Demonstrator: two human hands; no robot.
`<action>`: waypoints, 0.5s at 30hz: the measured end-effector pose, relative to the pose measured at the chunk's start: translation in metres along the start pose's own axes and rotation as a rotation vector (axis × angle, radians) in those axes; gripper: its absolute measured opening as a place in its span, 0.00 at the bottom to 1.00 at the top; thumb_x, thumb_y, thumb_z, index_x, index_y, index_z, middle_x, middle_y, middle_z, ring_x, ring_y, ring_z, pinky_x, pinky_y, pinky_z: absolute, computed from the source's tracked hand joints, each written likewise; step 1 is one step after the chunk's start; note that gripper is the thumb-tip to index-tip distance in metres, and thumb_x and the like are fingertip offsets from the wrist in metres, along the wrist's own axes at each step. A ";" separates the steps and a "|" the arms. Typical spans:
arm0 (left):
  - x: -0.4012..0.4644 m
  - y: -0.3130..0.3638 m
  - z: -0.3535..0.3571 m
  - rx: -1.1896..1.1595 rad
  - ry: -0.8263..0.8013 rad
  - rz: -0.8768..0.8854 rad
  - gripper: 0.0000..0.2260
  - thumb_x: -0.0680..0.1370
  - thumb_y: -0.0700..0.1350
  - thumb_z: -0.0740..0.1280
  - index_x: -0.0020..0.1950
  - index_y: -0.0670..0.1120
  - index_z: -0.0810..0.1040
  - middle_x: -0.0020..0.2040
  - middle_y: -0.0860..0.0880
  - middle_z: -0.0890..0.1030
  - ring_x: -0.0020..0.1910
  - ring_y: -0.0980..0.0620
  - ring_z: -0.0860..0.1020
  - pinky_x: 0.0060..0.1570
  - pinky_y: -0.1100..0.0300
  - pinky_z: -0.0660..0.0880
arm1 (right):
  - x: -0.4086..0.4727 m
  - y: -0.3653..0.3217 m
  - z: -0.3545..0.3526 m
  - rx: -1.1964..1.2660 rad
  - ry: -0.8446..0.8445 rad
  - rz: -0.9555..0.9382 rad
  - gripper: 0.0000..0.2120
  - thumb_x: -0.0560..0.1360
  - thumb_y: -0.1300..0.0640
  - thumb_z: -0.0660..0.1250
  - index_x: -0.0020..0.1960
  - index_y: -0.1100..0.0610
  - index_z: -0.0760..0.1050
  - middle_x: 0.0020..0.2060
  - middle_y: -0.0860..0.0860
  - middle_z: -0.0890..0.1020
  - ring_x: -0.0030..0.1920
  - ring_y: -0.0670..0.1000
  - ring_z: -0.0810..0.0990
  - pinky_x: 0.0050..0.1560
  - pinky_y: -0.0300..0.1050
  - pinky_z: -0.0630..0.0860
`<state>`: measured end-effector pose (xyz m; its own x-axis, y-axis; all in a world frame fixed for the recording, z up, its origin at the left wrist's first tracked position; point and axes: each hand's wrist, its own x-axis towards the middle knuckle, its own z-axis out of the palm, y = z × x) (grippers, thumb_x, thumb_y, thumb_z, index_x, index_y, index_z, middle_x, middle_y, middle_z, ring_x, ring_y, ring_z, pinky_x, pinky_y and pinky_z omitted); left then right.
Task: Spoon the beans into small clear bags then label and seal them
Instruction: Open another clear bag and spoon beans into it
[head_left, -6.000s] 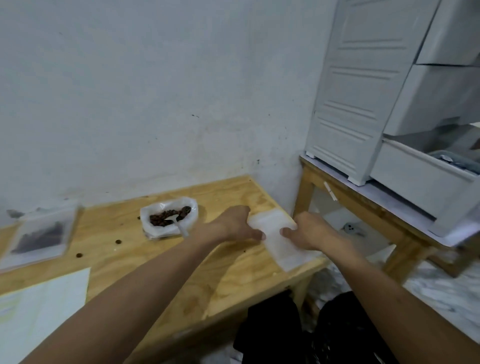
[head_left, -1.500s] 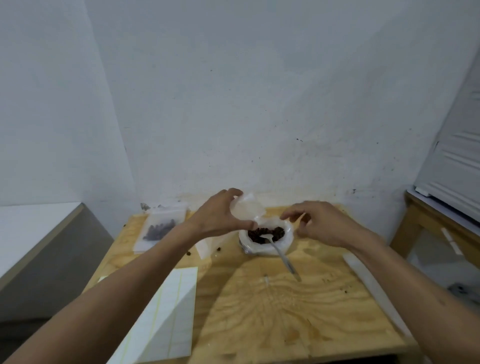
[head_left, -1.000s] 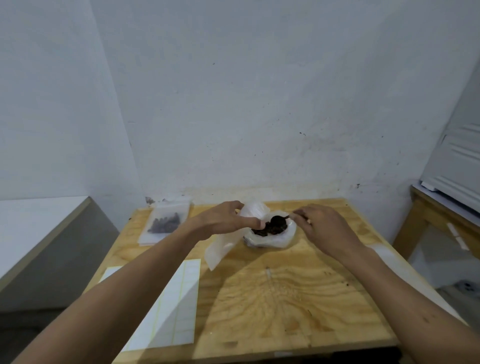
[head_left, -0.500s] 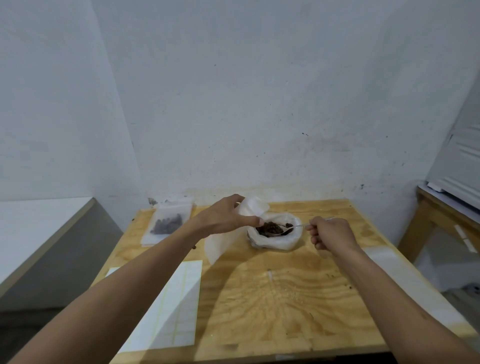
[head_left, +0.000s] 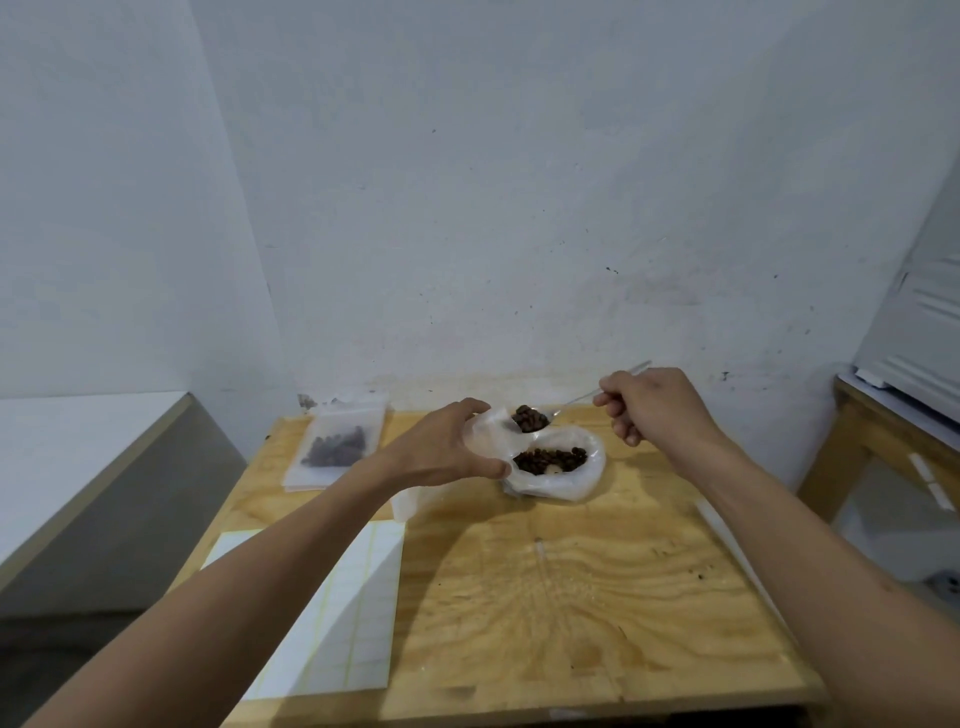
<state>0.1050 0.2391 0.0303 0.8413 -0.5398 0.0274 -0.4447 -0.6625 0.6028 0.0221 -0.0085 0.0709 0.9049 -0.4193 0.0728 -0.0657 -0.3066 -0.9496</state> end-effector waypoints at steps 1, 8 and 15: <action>-0.001 0.002 0.000 0.002 -0.006 0.002 0.38 0.71 0.58 0.78 0.77 0.51 0.66 0.66 0.56 0.73 0.62 0.56 0.71 0.56 0.60 0.69 | -0.002 -0.004 0.004 -0.029 -0.014 -0.041 0.14 0.79 0.56 0.66 0.40 0.63 0.83 0.27 0.51 0.80 0.26 0.50 0.77 0.27 0.42 0.72; 0.003 0.004 -0.002 -0.164 -0.070 -0.104 0.24 0.71 0.61 0.76 0.62 0.54 0.76 0.54 0.55 0.81 0.52 0.56 0.80 0.52 0.57 0.77 | -0.004 -0.007 0.000 -0.256 0.116 -0.192 0.17 0.80 0.55 0.64 0.39 0.63 0.83 0.31 0.56 0.83 0.28 0.54 0.81 0.34 0.49 0.78; 0.009 0.012 0.007 -0.352 -0.163 -0.158 0.29 0.68 0.65 0.77 0.64 0.52 0.80 0.61 0.54 0.82 0.62 0.52 0.78 0.68 0.49 0.73 | -0.003 0.050 0.004 -0.486 0.124 -0.083 0.21 0.79 0.54 0.61 0.40 0.70 0.81 0.25 0.59 0.79 0.26 0.62 0.77 0.29 0.46 0.69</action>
<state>0.1050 0.2230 0.0321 0.8185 -0.5397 -0.1967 -0.1580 -0.5407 0.8262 0.0173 -0.0194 0.0221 0.8604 -0.4660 0.2062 -0.2103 -0.6933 -0.6893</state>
